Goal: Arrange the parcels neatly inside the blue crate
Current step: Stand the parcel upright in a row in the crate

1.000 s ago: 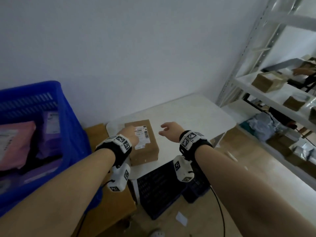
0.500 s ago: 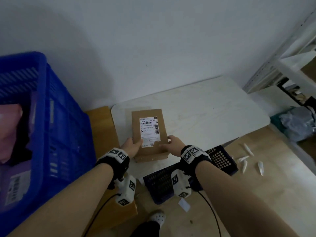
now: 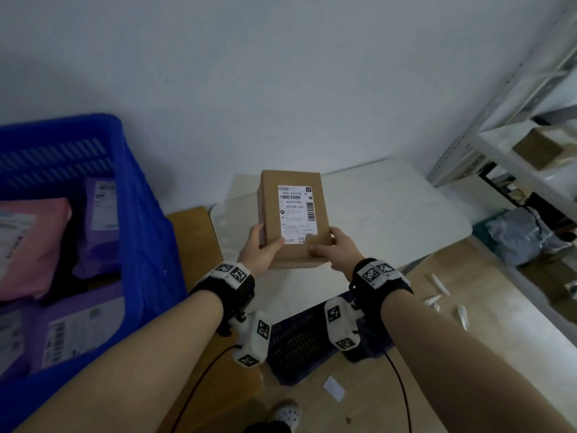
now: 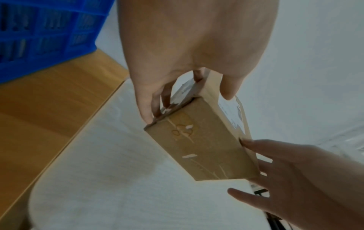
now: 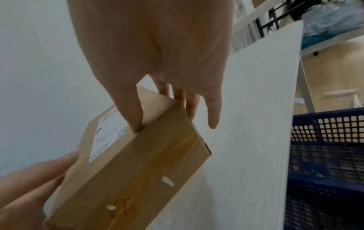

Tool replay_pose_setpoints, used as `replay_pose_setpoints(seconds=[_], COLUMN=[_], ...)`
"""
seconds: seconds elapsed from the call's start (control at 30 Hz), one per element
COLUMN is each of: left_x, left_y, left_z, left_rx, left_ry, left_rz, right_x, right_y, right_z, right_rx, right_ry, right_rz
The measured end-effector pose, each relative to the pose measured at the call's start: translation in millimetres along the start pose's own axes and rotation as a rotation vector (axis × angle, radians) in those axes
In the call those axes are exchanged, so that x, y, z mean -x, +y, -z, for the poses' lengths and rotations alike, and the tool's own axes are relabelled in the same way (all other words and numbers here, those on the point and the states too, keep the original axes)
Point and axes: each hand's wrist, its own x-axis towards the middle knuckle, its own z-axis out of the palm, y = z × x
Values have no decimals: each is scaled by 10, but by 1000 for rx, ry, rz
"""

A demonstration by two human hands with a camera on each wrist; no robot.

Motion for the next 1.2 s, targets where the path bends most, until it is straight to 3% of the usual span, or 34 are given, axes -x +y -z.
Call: replay_pose_setpoints(seconds=[0.27,0.5,0.9,1.07,1.2], left_x=[753,1630,2281,2515,2647], left_y=[805,1235,755,404,165], left_z=[504,1445,3542,4487,5111], left_rx=[90,149,335,418,459], left_ry=[2,39,255,290,358], left_rz=[-326,-487,-331,-221,-188], right_x=[897,1495,1834,1979,2186], right_y=[-953,-1741,-2762,-3102,-3277], right_z=[175,-230,-2164,-3244,-3949], right_rx=[-254,-368,-338,-380,-342], right_ry=[87,-74,-335,-383,-579], right_rz=[236,419,544,424,280])
